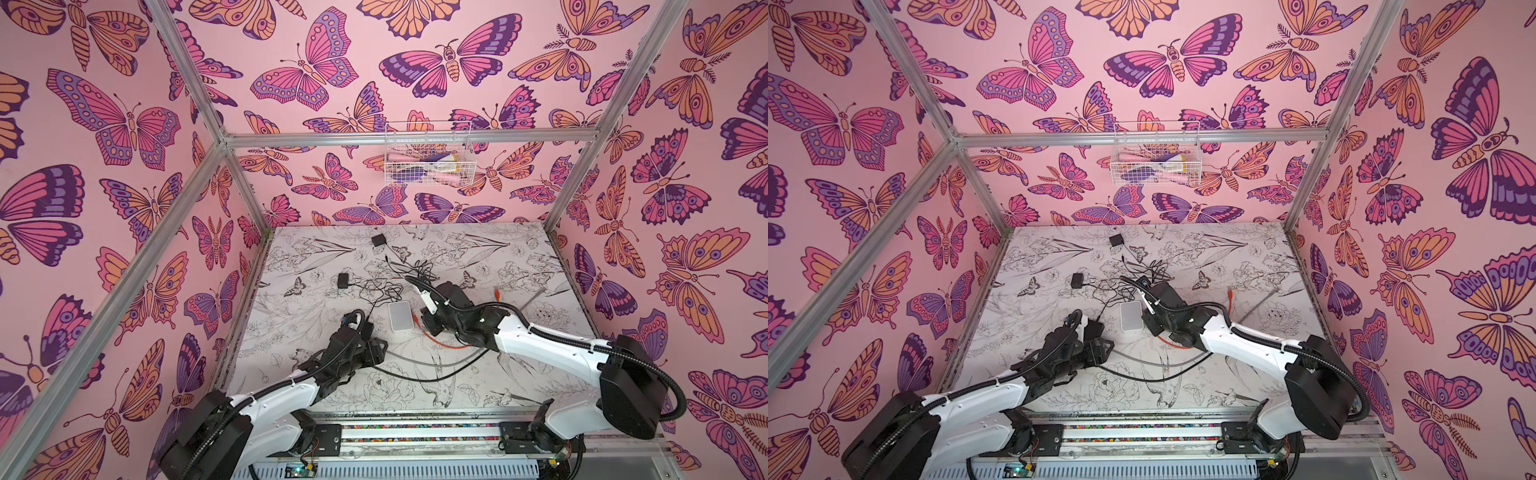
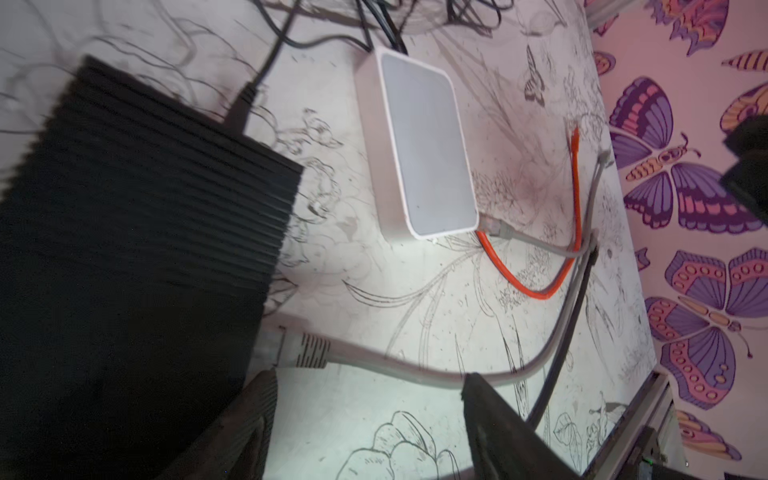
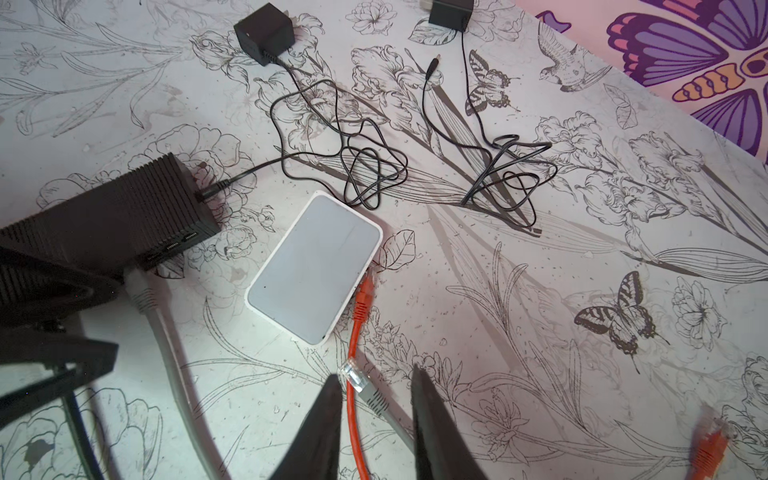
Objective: Insert the plug into the switch port
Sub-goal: 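Move the right gripper past the white router toward the thin black cable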
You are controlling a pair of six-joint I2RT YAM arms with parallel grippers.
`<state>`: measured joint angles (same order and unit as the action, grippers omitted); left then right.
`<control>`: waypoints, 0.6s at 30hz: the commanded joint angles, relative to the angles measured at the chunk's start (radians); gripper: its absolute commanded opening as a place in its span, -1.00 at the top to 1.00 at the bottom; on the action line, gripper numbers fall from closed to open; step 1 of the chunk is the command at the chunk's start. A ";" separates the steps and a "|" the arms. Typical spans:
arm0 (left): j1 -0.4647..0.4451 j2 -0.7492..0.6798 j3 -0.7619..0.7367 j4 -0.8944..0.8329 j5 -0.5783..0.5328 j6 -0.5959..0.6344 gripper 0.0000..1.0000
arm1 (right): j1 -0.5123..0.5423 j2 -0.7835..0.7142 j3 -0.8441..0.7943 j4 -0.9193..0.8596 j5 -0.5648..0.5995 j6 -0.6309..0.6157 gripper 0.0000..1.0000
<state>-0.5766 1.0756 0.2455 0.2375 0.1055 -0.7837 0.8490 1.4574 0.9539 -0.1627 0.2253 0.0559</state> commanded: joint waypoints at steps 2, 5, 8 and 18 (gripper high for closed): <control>0.122 -0.058 -0.031 -0.100 0.025 0.052 -0.48 | -0.014 -0.014 -0.007 -0.013 0.016 0.007 0.38; 0.204 -0.095 -0.033 -0.128 0.054 0.075 -0.48 | -0.021 -0.009 -0.009 -0.014 0.013 0.009 0.38; 0.225 -0.119 -0.011 -0.152 0.083 0.095 -0.47 | -0.028 0.008 -0.005 -0.018 0.003 0.010 0.38; 0.054 -0.158 0.195 -0.336 -0.034 0.189 -0.48 | -0.066 0.085 0.051 -0.042 -0.035 0.084 0.18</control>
<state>-0.4999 0.9108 0.3859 -0.0349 0.1219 -0.6537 0.8108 1.5284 0.9531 -0.1913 0.2138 0.0841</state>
